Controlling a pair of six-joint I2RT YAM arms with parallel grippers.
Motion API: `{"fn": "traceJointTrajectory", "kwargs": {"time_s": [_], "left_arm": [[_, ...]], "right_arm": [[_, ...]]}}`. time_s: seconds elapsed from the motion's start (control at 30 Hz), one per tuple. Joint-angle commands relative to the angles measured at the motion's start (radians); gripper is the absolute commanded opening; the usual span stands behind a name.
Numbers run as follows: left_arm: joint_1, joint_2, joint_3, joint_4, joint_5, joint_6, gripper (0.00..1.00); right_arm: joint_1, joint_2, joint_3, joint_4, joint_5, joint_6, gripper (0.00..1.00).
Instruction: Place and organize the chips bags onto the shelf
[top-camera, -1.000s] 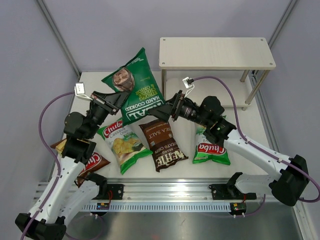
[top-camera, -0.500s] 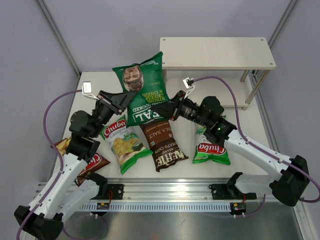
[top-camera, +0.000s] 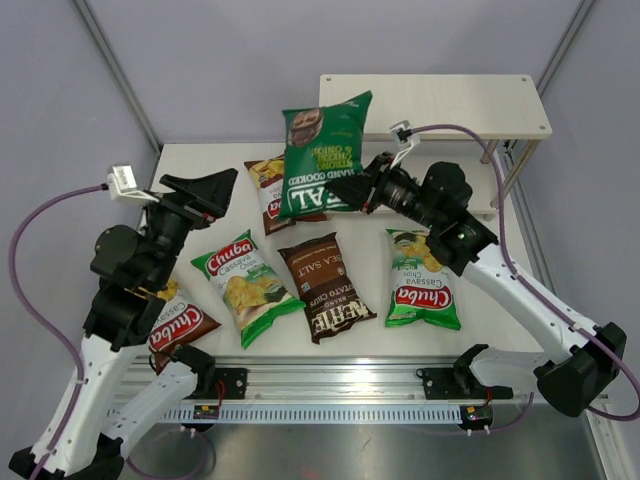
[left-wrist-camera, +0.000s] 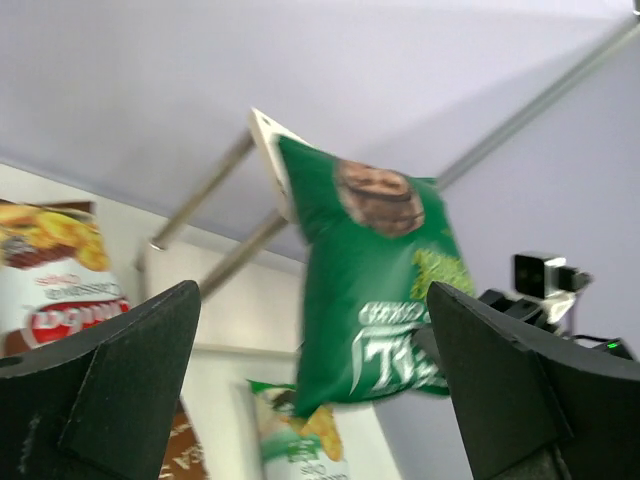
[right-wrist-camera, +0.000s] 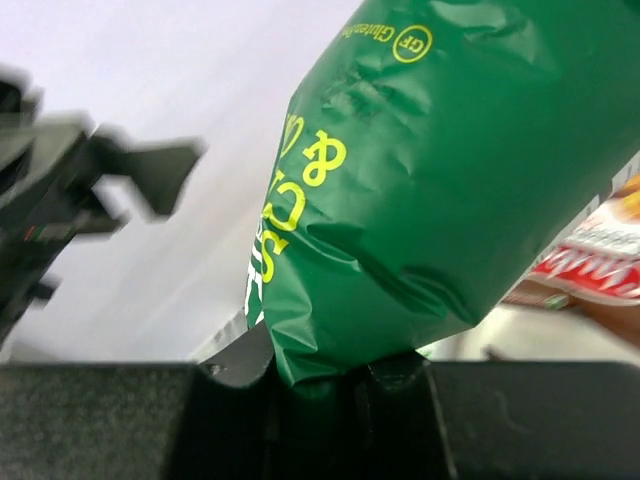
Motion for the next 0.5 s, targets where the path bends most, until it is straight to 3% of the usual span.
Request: {"fn": "traceJointTrajectory", "kwargs": {"time_s": [0.0, 0.2, 0.47], "left_arm": [[0.003, -0.049, 0.067, -0.205, -0.174, 0.174, 0.99], [0.003, -0.135, 0.024, -0.308, -0.219, 0.295, 0.99], [0.003, -0.002, 0.102, -0.548, -0.155, 0.461, 0.99]], "right_arm": [[-0.079, 0.006, 0.163, -0.019, -0.034, -0.024, 0.14], [-0.237, 0.136, 0.407, -0.156, -0.162, -0.006, 0.13], [-0.417, 0.398, 0.679, -0.268, -0.310, 0.085, 0.15]]}}
